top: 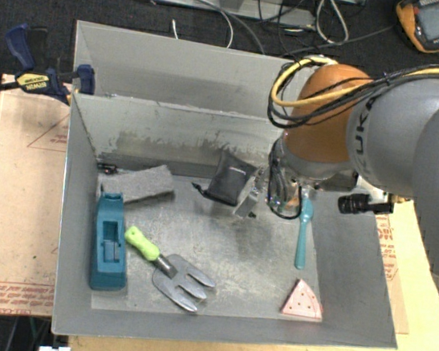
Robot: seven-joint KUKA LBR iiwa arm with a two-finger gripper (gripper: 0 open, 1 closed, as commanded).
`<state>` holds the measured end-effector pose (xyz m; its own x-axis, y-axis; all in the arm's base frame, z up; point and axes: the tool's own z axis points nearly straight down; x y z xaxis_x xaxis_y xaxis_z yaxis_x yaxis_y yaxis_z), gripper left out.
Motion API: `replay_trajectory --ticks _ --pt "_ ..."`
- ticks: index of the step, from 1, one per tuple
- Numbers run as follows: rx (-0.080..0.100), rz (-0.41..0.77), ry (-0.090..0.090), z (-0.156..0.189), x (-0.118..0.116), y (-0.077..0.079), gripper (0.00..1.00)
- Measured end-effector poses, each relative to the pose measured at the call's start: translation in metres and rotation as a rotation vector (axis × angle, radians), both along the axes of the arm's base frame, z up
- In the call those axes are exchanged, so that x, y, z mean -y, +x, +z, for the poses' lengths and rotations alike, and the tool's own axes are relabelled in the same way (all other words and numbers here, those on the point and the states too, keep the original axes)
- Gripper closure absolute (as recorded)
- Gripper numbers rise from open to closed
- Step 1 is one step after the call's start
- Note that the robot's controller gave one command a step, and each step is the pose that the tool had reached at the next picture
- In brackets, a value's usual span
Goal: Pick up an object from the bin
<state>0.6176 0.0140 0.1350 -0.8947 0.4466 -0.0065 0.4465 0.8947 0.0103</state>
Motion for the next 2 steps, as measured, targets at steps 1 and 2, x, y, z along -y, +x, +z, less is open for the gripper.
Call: replay_trajectory --ticks 1,2 --pt "0.000 0.000 0.000 0.011 0.000 0.000 1.00" --pt "-0.001 0.001 0.001 0.028 0.000 0.000 1.00"
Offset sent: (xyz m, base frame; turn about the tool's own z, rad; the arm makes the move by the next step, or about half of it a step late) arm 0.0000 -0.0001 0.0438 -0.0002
